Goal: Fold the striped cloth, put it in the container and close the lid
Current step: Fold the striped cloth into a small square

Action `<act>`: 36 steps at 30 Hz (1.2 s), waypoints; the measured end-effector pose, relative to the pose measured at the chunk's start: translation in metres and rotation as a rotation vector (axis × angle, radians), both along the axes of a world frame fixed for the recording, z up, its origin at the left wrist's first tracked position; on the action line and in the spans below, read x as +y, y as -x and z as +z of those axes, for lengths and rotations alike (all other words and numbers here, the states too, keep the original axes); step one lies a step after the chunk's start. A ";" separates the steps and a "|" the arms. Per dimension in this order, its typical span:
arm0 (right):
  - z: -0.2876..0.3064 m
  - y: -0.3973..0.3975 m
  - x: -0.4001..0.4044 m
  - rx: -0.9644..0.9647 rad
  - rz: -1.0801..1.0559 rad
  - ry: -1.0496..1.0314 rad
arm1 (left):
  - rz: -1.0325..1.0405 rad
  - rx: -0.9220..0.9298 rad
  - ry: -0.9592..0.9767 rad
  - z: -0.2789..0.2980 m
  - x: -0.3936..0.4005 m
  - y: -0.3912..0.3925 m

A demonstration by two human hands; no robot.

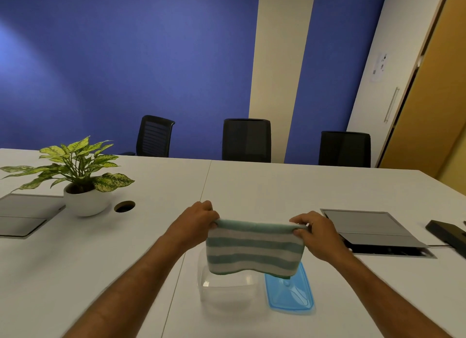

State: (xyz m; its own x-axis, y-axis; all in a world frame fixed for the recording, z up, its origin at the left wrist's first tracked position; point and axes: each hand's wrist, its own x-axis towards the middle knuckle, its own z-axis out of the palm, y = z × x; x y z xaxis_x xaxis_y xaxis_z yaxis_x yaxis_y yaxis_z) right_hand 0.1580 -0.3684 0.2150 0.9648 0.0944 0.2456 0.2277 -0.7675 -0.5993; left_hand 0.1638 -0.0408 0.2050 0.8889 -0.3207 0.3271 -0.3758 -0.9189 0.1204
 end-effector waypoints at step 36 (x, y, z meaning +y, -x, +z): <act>0.015 0.011 0.062 0.208 0.257 -0.658 | -0.261 0.275 0.467 0.013 0.001 0.013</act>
